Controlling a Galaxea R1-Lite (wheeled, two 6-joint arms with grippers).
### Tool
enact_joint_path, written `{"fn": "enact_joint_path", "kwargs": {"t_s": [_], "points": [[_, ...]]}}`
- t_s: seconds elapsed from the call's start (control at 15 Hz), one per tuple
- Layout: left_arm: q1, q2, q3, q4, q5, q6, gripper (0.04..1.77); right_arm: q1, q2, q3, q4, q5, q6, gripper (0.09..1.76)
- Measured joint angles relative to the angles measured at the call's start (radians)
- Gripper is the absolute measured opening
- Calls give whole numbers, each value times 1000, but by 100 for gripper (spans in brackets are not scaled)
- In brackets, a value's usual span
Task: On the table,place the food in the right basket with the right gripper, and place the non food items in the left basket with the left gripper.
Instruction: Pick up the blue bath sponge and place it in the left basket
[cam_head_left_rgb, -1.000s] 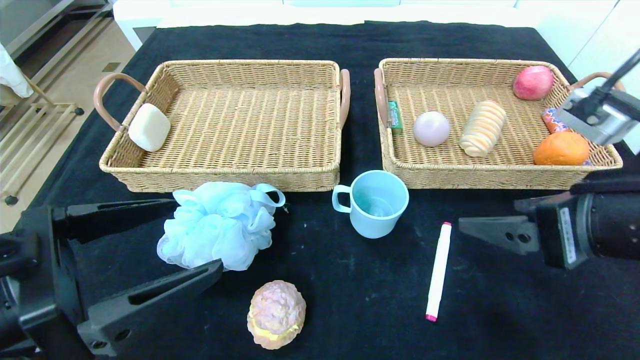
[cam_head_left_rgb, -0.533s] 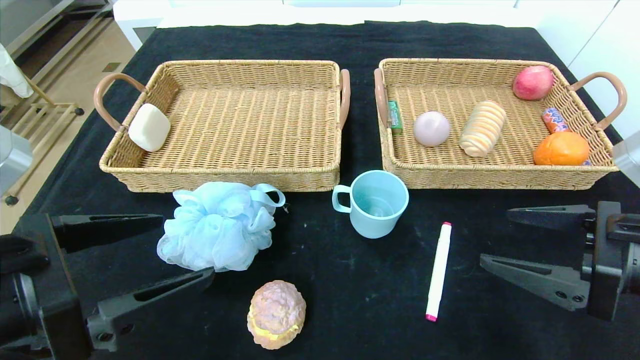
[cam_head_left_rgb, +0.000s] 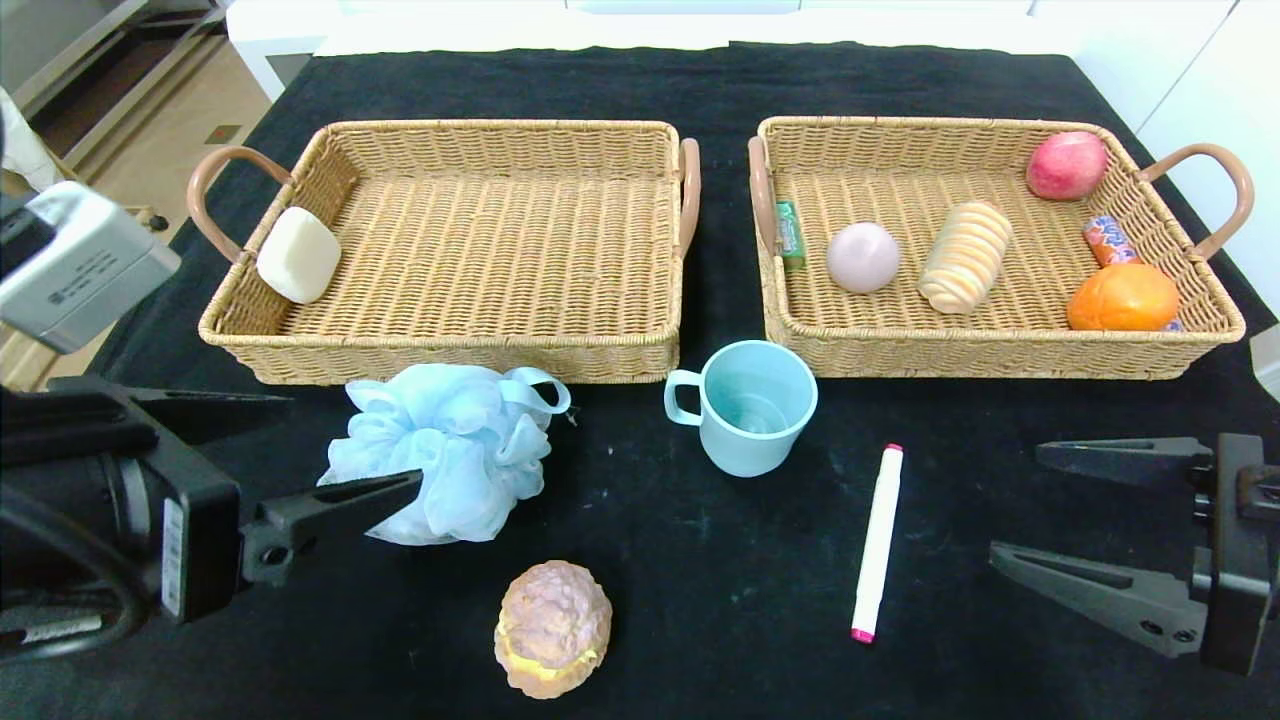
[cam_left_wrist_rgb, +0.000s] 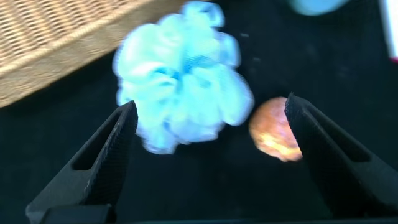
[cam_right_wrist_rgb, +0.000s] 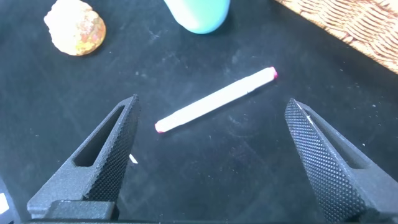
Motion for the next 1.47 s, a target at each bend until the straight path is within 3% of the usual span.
{"fn": "enact_joint_path", "kwargs": {"t_s": [0.2, 0.33, 0.73, 1.27, 1.33, 1.47], "points": [[2, 95, -109, 116, 94, -49, 172, -11, -1, 0, 0, -1, 0, 170], [12, 166, -151, 140, 113, -78, 172, -13, 2, 1, 0, 0, -1, 170], [71, 336, -191, 58, 106, -85, 172, -14, 22, 2, 0, -2, -3, 170], [80, 401, -181, 53, 87, -85, 172, -20, 54, 16, -50, -2, -1, 171], [80, 404, -181, 53, 87, -85, 164, -21, 56, 16, -50, -2, -1, 171], [80, 406, -181, 54, 87, -84, 131, -21, 58, 16, -50, -2, -2, 171]]}}
